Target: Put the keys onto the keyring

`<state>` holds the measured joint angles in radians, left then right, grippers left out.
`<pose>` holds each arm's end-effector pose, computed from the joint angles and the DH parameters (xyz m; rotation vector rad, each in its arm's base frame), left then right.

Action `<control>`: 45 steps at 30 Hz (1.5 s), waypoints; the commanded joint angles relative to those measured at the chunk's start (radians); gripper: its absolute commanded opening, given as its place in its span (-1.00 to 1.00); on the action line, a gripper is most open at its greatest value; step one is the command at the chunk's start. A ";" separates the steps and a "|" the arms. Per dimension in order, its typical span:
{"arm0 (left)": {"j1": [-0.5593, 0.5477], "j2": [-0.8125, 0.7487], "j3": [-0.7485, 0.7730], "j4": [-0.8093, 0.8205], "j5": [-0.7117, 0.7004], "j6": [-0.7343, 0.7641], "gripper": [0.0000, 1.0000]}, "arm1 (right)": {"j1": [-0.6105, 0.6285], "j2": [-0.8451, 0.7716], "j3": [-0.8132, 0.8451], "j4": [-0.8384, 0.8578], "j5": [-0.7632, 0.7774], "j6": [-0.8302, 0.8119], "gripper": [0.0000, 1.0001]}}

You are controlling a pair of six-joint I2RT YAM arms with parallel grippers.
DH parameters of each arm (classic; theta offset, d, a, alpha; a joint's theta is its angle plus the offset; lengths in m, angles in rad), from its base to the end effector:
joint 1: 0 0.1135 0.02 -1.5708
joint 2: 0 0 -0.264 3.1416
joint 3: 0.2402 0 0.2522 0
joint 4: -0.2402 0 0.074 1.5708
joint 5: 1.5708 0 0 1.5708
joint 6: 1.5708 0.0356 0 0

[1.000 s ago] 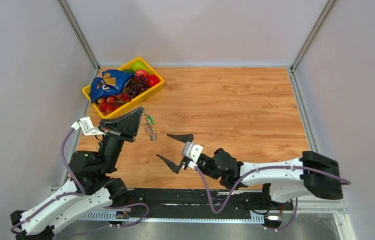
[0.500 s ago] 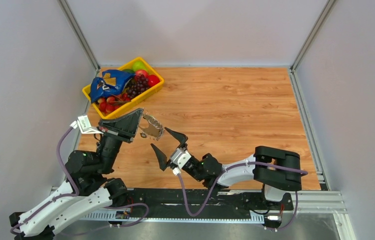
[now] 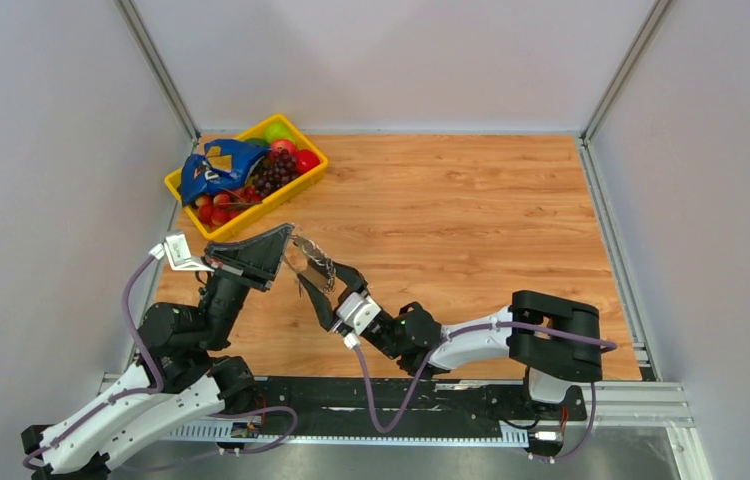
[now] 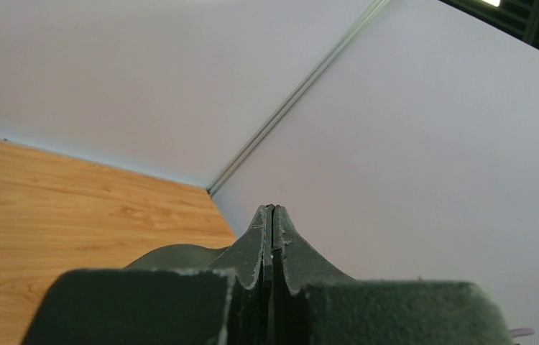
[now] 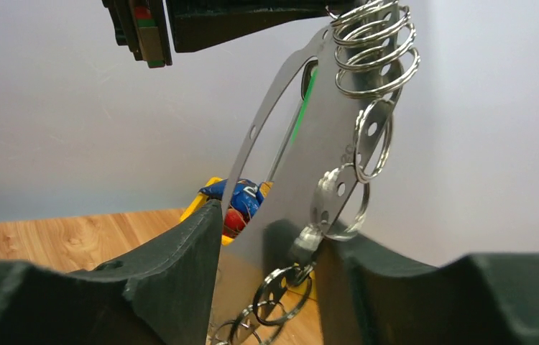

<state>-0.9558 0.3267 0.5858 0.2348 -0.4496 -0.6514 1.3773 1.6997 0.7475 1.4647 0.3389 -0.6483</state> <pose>0.0615 -0.0603 0.3693 -0.2562 1.1822 -1.1822 0.0767 0.3300 0.2633 -0.7332 0.8224 0.4756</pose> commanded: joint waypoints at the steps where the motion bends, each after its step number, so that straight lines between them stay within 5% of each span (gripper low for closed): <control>1: -0.002 0.005 -0.003 0.066 0.040 -0.013 -0.99 | -0.009 0.004 0.030 0.255 -0.036 0.049 -0.11; 12: -0.001 0.011 -0.044 0.118 0.061 -0.011 -0.99 | -0.010 -0.068 -0.041 0.259 0.005 0.078 -0.97; 21: -0.003 0.027 -0.019 0.067 0.093 0.048 -0.44 | -0.018 -0.145 -0.144 0.253 0.098 0.109 -1.00; 27: -0.002 0.015 0.019 -0.013 0.088 0.101 -0.23 | -0.021 -0.229 -0.211 0.172 0.196 0.087 -1.00; 31: -0.002 0.005 0.058 -0.113 0.066 0.143 -0.20 | -0.035 -0.334 -0.234 -0.018 0.261 0.103 -1.00; 38: -0.001 0.000 0.122 -0.298 0.025 0.237 -0.14 | -0.135 -0.558 -0.191 -0.586 0.281 0.288 -1.00; 45: -0.001 -0.009 0.142 -0.361 0.021 0.280 -0.11 | -0.252 -0.595 -0.104 -1.034 0.314 0.436 -1.00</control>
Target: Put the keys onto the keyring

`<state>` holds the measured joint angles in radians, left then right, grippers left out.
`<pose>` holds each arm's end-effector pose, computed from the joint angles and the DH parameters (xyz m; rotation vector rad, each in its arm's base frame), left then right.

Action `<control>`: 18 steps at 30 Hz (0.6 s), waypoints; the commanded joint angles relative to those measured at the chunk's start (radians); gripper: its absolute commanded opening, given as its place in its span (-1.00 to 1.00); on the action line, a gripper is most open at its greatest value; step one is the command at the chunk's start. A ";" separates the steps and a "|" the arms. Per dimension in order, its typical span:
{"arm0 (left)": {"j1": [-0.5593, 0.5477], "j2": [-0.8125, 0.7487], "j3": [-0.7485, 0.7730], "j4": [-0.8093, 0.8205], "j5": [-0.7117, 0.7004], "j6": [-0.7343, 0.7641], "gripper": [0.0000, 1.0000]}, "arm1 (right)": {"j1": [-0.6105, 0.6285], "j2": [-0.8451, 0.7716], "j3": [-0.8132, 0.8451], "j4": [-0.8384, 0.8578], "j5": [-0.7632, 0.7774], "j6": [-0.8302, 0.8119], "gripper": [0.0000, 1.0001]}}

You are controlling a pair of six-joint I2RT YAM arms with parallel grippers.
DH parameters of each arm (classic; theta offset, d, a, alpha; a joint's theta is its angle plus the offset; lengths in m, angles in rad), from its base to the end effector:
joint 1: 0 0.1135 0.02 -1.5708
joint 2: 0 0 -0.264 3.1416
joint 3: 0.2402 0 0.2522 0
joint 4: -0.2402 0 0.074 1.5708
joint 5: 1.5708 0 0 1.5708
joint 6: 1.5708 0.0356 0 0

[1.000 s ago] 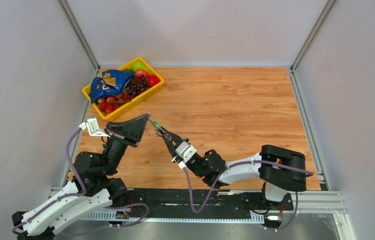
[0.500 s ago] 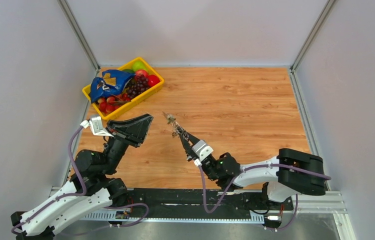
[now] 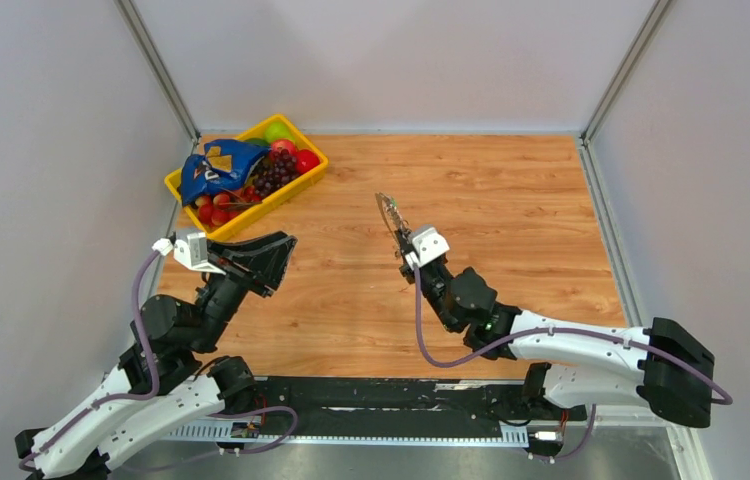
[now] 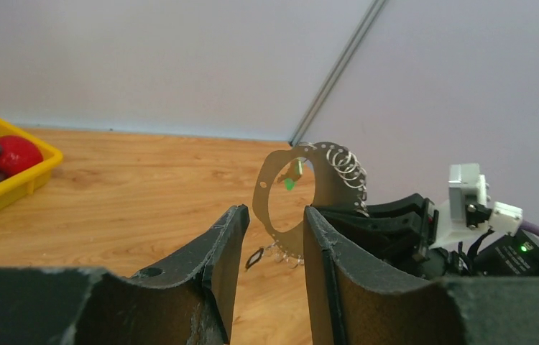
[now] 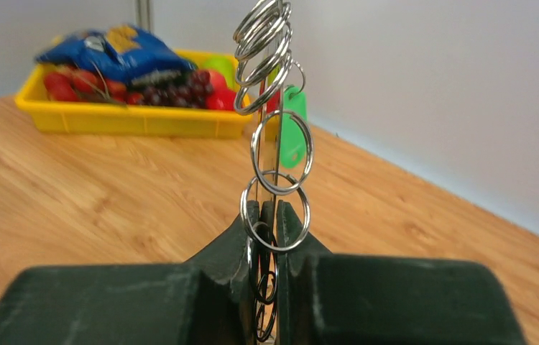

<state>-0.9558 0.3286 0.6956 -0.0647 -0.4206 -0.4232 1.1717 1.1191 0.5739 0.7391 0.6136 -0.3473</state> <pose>0.0574 -0.0561 0.3743 -0.0218 1.3511 -0.9085 0.1147 0.2192 0.2952 -0.5415 1.3101 0.2602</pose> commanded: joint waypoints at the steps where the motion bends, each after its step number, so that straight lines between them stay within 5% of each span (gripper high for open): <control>1: -0.001 -0.012 0.030 -0.064 -0.005 0.051 -0.11 | -0.075 -0.015 0.079 -0.354 0.027 0.172 -1.00; 10: -0.002 -0.006 0.002 -0.065 0.024 0.018 -0.10 | -0.282 -0.026 0.085 -0.527 -0.299 0.646 -1.00; 18: -0.002 0.006 -0.035 -0.046 0.037 -0.028 -0.10 | -0.394 0.107 0.149 -0.534 -0.569 0.892 -0.97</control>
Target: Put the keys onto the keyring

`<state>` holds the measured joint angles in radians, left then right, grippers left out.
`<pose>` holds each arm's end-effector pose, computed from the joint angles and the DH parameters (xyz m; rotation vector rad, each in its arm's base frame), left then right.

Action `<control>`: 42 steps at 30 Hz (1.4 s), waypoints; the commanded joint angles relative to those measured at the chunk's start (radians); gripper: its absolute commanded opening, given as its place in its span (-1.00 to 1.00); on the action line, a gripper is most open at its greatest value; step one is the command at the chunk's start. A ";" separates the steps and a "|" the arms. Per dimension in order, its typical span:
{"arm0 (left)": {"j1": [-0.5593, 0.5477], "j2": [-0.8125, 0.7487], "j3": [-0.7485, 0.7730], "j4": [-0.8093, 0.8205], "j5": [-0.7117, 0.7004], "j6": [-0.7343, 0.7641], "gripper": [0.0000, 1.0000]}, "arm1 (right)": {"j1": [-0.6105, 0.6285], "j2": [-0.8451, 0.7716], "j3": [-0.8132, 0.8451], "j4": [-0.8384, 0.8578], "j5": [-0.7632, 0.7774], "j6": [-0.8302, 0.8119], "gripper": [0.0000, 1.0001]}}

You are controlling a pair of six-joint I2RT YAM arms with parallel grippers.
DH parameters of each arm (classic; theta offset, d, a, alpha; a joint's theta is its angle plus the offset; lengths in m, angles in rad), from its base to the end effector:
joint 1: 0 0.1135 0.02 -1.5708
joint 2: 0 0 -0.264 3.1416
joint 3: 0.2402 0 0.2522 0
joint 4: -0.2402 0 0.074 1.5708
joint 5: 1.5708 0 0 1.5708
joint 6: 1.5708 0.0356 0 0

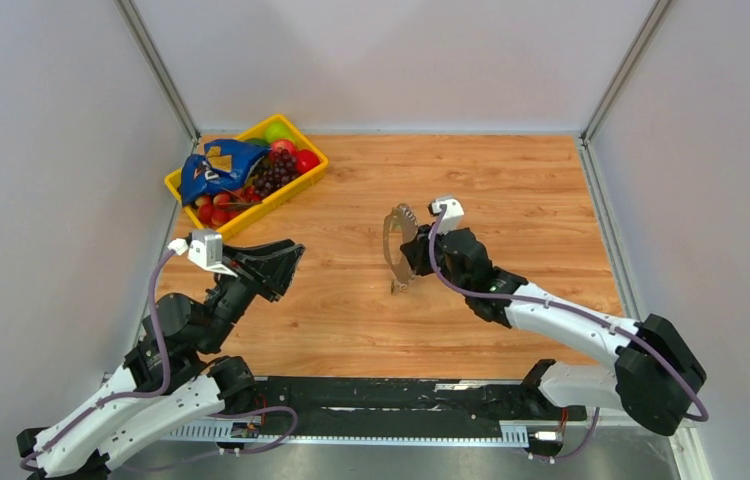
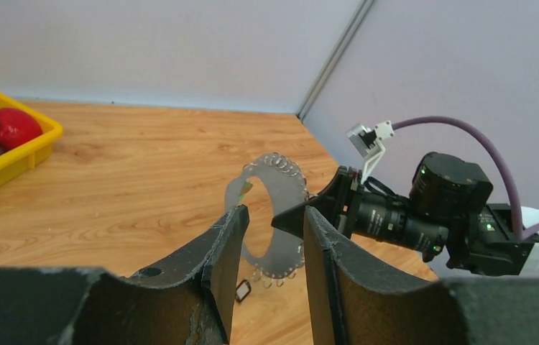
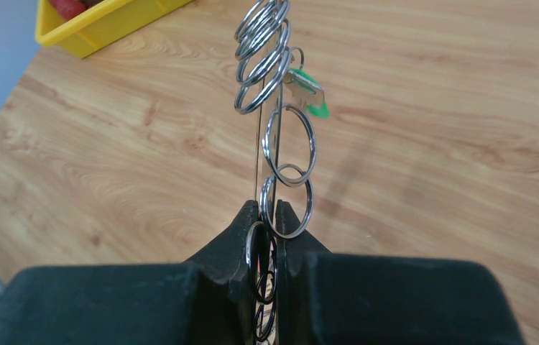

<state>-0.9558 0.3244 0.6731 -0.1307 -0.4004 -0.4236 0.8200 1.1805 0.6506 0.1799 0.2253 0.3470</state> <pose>0.0596 -0.0604 0.3608 0.0264 1.4266 -0.8800 0.1855 0.1871 0.2483 -0.3064 1.9289 0.5666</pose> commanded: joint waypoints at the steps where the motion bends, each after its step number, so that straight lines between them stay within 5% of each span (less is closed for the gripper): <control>1: -0.002 0.011 -0.015 0.021 0.018 -0.034 -0.10 | -0.059 0.065 0.079 0.026 -0.203 0.220 -0.92; 13: -0.001 -0.025 -0.056 0.019 0.009 -0.068 -0.10 | -0.236 0.328 0.118 0.133 -0.439 0.398 -0.93; 25: -0.001 -0.072 -0.063 -0.016 -0.023 -0.063 -0.08 | -0.280 0.477 0.160 0.174 -0.467 0.435 -0.15; 42: -0.002 -0.142 -0.040 -0.092 -0.094 -0.017 -0.04 | -0.350 0.394 0.169 -0.040 -0.345 0.325 0.28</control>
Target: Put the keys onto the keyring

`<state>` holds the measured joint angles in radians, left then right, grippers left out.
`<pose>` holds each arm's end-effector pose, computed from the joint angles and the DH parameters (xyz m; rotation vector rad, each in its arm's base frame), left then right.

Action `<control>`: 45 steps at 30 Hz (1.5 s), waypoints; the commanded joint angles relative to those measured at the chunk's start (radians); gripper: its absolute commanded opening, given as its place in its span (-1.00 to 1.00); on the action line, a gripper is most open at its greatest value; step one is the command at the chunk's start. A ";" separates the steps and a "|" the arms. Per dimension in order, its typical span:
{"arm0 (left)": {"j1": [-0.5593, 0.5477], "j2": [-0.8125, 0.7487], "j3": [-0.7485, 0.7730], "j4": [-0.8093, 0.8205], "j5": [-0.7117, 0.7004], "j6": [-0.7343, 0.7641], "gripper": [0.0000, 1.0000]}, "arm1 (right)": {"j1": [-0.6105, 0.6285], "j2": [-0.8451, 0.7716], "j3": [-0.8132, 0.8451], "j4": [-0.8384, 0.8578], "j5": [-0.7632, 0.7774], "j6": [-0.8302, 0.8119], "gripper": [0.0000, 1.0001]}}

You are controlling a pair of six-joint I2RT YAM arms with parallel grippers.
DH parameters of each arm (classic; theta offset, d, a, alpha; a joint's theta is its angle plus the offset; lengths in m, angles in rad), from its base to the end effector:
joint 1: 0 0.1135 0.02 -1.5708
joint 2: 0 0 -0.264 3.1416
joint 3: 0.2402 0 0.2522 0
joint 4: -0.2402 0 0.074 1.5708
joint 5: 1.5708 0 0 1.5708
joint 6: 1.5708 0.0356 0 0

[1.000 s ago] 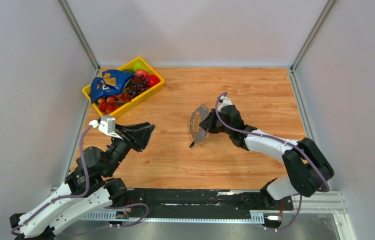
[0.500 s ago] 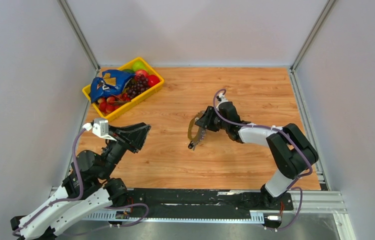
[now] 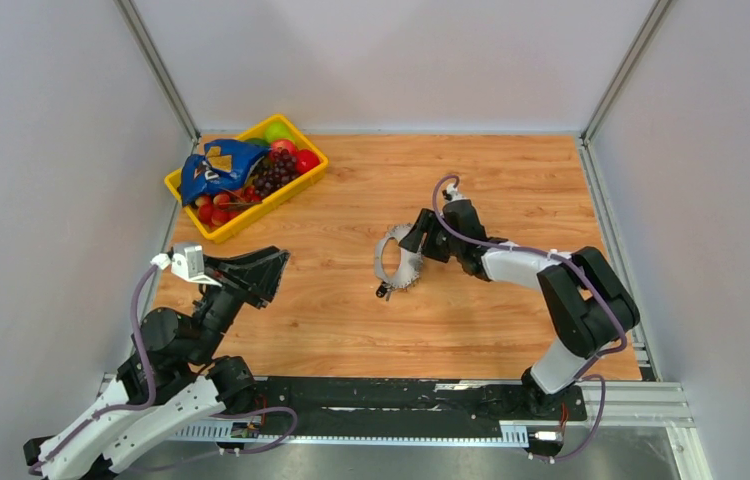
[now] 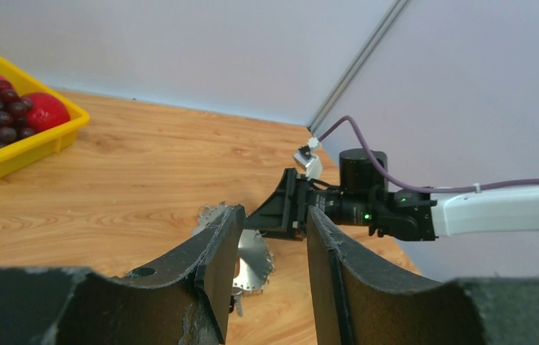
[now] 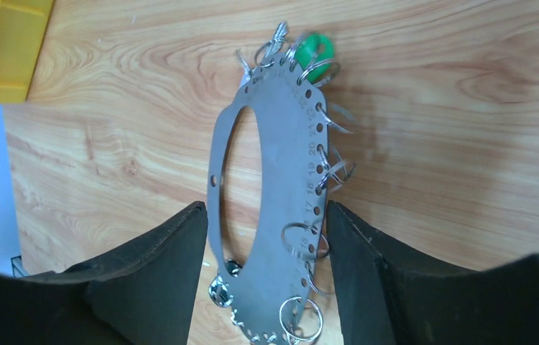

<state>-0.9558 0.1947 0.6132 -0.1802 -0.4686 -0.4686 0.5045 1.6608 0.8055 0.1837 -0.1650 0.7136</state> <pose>0.0496 -0.0423 0.3439 -0.0723 1.4127 -0.8806 0.2905 0.1671 0.1630 0.1531 2.3644 0.8141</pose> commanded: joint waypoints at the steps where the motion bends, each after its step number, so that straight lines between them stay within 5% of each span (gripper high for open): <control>1: -0.003 -0.012 0.025 -0.052 -0.028 0.029 -0.04 | -0.049 -0.104 0.008 -0.052 0.050 -0.050 0.29; 15: -0.002 0.063 0.097 -0.143 0.005 0.081 0.23 | -0.130 -0.429 0.012 -0.243 0.152 -0.213 0.61; 19: -0.003 0.099 0.119 -0.134 0.042 0.102 0.52 | -0.127 -0.526 -0.006 -0.273 0.163 -0.247 0.74; 21: -0.002 0.124 0.133 -0.128 0.057 0.118 0.67 | -0.127 -0.582 -0.017 -0.279 0.164 -0.269 0.98; 22: -0.002 0.148 0.139 -0.127 0.073 0.134 0.88 | -0.125 -0.605 -0.016 -0.284 0.160 -0.283 0.99; 24: -0.003 0.198 0.166 -0.133 0.098 0.155 0.98 | -0.122 -0.641 -0.003 -0.302 0.141 -0.315 0.99; 33: -0.001 0.406 0.303 -0.172 0.168 0.211 1.00 | -0.061 -0.659 0.062 -0.351 0.314 -0.297 0.99; 45: -0.003 0.475 0.458 -0.294 0.066 0.290 1.00 | 0.165 -0.727 0.271 -0.329 0.467 -0.448 0.99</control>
<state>-0.9558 0.6773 1.0130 -0.4461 -0.3679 -0.2386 0.5983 0.9775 0.9535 -0.1844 0.2241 0.3408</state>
